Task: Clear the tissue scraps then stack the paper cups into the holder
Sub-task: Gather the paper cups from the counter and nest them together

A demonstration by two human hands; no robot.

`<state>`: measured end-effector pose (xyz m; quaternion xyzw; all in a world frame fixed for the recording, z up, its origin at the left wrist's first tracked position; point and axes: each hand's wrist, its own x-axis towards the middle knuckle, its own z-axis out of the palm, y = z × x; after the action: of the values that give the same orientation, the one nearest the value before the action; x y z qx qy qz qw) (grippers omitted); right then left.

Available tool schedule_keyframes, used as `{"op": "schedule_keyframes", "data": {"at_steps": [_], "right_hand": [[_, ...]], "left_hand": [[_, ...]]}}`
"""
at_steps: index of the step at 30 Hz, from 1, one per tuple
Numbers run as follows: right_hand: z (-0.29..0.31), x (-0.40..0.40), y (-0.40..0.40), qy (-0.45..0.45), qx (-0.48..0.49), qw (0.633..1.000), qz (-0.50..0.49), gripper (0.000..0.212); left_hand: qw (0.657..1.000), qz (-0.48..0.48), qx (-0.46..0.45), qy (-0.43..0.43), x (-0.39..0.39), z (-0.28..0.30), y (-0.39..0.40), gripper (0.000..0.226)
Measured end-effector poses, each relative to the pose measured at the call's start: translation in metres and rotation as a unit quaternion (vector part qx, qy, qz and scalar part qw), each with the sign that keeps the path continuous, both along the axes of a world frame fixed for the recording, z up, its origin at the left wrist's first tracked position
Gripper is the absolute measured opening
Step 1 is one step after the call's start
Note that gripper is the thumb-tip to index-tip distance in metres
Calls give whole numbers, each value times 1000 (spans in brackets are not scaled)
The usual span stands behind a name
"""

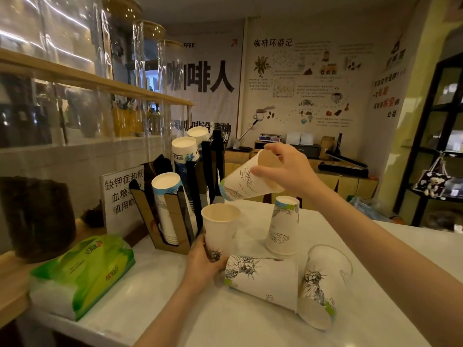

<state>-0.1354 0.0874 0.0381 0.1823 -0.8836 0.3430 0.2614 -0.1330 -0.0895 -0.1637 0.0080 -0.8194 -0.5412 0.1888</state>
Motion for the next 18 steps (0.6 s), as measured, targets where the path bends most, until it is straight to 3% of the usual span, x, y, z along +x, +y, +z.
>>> {"op": "schedule_keyframes", "data": {"at_steps": [7, 12, 18], "right_hand": [[5, -12, -38, -59, 68, 993, 73, 63], [12, -18, -51, -51, 118, 988, 90, 57], [-15, -30, -64, -138, 184, 966, 121, 63]], "left_hand": [[1000, -18, 21, 9, -4, -4, -1, 98], [999, -31, 29, 34, -5, -6, -3, 77], [998, -40, 28, 38, -5, -5, -4, 70]]}}
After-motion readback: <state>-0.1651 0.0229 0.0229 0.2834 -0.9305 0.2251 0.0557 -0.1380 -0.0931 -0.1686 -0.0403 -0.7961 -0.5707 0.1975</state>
